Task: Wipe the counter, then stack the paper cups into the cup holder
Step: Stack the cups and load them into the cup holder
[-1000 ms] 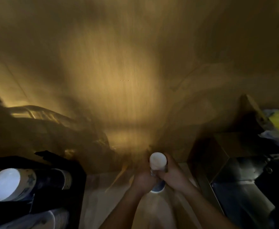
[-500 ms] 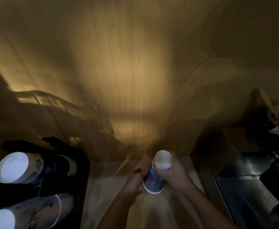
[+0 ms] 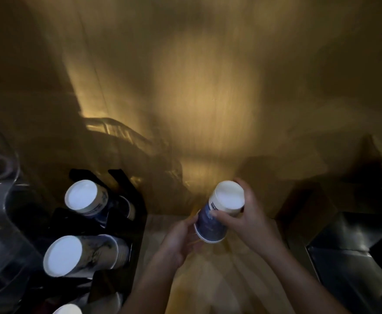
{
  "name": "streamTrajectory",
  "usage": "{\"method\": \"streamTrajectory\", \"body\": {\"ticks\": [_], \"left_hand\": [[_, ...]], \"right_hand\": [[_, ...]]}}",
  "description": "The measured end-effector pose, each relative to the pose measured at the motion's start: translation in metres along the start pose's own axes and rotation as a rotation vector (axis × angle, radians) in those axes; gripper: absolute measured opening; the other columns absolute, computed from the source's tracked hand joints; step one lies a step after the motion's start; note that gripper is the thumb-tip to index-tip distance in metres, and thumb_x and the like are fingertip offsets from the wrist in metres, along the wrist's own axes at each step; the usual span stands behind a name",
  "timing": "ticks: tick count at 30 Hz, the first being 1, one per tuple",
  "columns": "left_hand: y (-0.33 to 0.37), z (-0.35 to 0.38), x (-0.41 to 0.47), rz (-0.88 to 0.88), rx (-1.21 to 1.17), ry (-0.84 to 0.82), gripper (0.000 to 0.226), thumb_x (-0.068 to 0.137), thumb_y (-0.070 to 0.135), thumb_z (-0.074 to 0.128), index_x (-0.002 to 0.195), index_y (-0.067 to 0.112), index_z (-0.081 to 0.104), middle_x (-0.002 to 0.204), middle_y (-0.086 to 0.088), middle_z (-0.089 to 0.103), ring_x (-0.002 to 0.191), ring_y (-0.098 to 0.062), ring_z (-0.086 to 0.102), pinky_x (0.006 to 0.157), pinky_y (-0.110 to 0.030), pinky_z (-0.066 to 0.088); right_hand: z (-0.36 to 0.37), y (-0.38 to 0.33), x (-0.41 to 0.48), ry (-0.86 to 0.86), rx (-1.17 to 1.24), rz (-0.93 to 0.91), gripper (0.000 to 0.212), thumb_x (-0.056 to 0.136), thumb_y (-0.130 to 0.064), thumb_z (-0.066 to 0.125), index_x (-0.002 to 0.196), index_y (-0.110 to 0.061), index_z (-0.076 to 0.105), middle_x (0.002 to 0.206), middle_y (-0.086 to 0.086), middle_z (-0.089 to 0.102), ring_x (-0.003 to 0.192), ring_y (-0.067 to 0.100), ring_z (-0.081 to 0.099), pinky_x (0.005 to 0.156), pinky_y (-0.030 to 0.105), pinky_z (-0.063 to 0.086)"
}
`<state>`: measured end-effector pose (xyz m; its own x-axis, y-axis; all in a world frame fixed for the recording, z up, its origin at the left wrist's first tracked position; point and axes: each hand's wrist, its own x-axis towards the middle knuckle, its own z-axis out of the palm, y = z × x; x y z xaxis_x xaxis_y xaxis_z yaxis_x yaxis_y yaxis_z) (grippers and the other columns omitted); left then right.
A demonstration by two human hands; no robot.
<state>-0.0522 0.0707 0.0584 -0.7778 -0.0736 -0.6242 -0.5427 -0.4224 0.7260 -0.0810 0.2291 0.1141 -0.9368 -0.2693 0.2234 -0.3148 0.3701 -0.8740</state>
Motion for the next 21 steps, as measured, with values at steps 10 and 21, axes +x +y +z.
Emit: {"method": "streamTrajectory", "body": {"ticks": [10,21], "left_hand": [[0.07,-0.064,-0.099,0.336,-0.143,0.135,0.02,0.088,0.027,0.054,0.084,0.016,0.07,0.077,0.001,0.074,0.086,-0.015,0.064,0.075,-0.031,0.048],[0.104,-0.138,-0.167,0.554,-0.317,0.201,0.023,0.086,0.031,0.056,0.095,0.011,0.063,0.092,-0.005,0.069,0.086,-0.017,0.066,0.084,-0.034,0.05]], "right_hand": [[0.027,-0.111,0.012,-0.088,0.188,-0.325,0.075,0.06,-0.052,0.074,0.12,-0.046,0.029,0.109,-0.039,0.04,0.105,-0.02,0.04,0.074,-0.001,0.04],[0.091,-0.205,0.028,-0.148,0.153,-0.586,0.073,0.061,-0.046,0.075,0.121,-0.034,0.035,0.111,-0.022,0.045,0.101,-0.005,0.045,0.081,0.008,0.043]]}}
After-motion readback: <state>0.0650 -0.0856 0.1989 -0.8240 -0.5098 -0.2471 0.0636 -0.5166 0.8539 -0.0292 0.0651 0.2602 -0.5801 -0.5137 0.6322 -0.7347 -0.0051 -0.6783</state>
